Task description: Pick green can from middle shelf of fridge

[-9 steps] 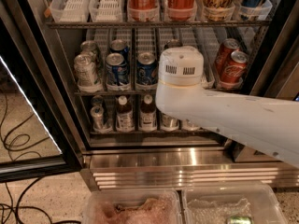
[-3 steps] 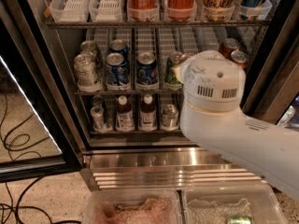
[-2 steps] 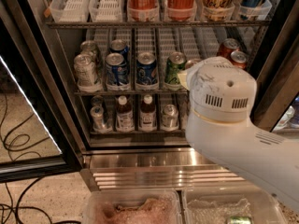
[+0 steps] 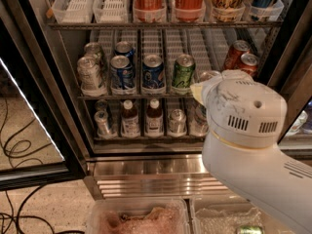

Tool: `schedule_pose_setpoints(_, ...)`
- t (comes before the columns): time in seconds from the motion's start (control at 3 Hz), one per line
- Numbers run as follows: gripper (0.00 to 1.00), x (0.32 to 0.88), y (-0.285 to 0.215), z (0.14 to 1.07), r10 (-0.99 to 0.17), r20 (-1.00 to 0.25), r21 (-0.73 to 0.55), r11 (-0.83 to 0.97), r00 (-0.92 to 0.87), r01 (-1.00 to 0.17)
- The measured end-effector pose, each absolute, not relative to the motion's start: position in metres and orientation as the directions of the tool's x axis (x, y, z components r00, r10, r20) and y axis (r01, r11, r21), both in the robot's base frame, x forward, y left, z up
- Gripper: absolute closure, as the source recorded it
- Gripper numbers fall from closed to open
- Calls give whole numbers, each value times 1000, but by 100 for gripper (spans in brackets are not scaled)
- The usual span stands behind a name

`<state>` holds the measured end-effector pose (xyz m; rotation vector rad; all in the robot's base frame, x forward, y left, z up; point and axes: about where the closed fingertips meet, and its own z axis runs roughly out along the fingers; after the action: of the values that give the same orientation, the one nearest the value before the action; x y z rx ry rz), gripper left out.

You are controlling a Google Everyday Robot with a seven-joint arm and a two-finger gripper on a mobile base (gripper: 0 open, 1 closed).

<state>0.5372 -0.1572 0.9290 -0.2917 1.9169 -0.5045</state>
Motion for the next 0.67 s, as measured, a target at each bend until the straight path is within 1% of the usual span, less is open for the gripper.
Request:
schedule_pose_setpoints(0.33,100,538,-147,934,-437,-827,-463,886,-353,-12)
schedule_pose_setpoints(0.67,100,550,-126,944,-437,-850,-438,897,-294,-65)
